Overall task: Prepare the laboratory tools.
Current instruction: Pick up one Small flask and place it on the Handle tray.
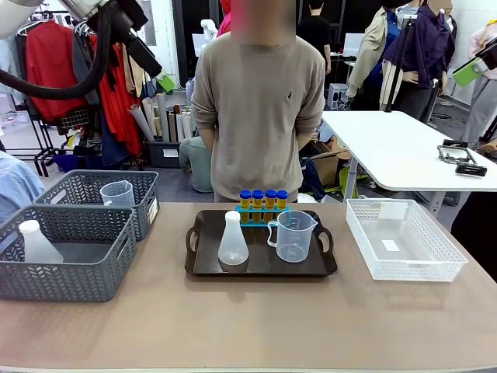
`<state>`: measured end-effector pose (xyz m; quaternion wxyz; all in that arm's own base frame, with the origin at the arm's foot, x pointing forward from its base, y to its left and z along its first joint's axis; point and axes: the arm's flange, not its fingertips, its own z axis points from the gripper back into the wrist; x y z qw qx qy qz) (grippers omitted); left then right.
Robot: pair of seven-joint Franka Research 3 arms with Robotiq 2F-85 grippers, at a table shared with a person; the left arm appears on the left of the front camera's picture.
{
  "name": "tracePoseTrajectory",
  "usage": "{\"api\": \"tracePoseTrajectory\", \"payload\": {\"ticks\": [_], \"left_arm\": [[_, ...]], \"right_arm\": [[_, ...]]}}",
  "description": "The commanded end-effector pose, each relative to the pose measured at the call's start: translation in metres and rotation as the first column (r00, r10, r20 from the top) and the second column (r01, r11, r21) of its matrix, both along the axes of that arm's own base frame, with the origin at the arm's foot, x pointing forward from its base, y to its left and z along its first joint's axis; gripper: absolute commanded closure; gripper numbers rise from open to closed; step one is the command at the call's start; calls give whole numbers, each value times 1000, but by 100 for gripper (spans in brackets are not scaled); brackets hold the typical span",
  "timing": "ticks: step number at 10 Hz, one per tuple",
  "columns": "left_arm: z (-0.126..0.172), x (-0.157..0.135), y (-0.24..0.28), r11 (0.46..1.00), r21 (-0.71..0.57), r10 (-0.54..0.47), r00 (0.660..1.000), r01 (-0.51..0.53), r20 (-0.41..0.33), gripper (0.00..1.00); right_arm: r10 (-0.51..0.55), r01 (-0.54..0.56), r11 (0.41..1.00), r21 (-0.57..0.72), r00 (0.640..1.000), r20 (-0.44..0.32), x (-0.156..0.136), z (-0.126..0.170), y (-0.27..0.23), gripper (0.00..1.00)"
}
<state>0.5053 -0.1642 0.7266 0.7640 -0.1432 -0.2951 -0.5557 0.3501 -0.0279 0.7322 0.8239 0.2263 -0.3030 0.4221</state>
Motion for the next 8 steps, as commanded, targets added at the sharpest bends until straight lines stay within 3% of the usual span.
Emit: {"api": "tracePoseTrajectory", "payload": {"ticks": [1, 8], "left_arm": [[0, -1, 3, 1000, 1, 5, 1000, -5, 1, 0], [0, -1, 3, 1000, 1, 5, 1000, -5, 1, 0]], "right_arm": [[5, -5, 999, 35, 1000, -1, 0, 3, 2, 0], [5, -5, 999, 35, 1000, -1, 0, 3, 2, 0]]}}
